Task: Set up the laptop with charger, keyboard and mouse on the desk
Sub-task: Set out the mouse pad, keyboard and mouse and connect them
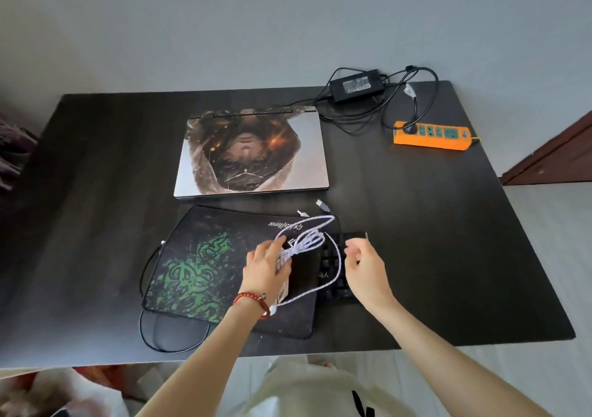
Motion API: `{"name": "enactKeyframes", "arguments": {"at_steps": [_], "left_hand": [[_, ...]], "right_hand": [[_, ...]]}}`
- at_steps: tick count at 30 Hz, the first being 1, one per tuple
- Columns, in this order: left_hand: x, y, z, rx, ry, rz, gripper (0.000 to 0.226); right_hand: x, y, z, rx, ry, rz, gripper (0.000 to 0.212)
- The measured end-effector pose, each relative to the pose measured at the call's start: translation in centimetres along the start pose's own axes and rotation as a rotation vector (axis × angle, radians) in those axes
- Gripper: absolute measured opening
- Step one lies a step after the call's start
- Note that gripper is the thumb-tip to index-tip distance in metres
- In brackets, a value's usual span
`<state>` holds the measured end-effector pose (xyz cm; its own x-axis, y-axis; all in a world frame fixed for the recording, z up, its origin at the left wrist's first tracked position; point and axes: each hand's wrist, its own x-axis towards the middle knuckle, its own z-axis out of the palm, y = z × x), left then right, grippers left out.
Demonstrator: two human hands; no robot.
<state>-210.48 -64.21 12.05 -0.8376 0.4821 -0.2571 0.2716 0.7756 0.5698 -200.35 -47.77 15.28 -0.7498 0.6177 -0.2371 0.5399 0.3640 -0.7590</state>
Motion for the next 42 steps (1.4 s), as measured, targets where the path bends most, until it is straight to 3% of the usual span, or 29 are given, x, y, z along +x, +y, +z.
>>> {"name": "enactKeyframes", "arguments": {"at_steps": [2,4,7,9,13,16,18,21,25,28,34,38,42], "left_hand": [[0.9,-1.1,-2.1,-0.196,0.071,-0.056,0.039],[2.1,-2.3,-4.4,-0.223,0.15,-0.111,0.039],[3.4,-3.7,-7.5,0.058,0.174,-0.152,0.048],[3.6,-4.6,-8.5,0.198,0.11,-0.127,0.055],[3.4,-5.7,-8.1,0.196,0.037,-0.178,0.061],[3.7,-5.8,-7.4,0.181,0.024,-0.2,0.059],[3.9,-5.8,-7.1,0.177,0.027,-0.186,0.057],[4.0,-5.5,-6.9,0.157,0.039,-0.168,0.053],[3.9,-4.9,-7.0,0.09,0.079,-0.184,0.051],[4.0,-3.7,-7.2,0.066,0.118,-0.143,0.048],[5.3,1.9,-7.4,0.072,0.219,0.025,0.051],[7.0,8.4,-5.5,0.071,0.24,0.102,0.051],[8.5,13.5,-2.5,0.095,0.213,0.063,0.05]], "right_hand": [[-0.1,-0.8,1.0,-0.055,-0.018,0.013,0.024],[0.2,-1.8,2.1,-0.17,-0.075,0.062,0.027],[1.4,-3.6,4.2,-0.422,-0.125,0.1,0.034],[2.1,-4.8,5.0,-0.441,-0.113,0.189,0.035],[3.6,-4.9,5.1,-0.08,-0.139,0.494,0.02],[3.3,-5.1,5.0,0.226,-0.121,0.619,0.003],[3.4,-5.5,5.0,0.205,-0.088,0.549,0.02],[2.9,-6.8,5.3,0.086,-0.194,0.339,0.014],[1.5,-6.2,5.3,-0.342,-0.465,0.088,0.07],[1.5,-6.1,3.7,-0.261,-0.373,0.059,0.064],[6.5,-6.3,-5.1,-0.323,0.01,-0.007,0.041],[9.1,-2.3,-12.6,-0.352,0.171,0.108,0.036],[10.8,3.9,-17.1,-0.441,0.186,0.254,0.039]]}}
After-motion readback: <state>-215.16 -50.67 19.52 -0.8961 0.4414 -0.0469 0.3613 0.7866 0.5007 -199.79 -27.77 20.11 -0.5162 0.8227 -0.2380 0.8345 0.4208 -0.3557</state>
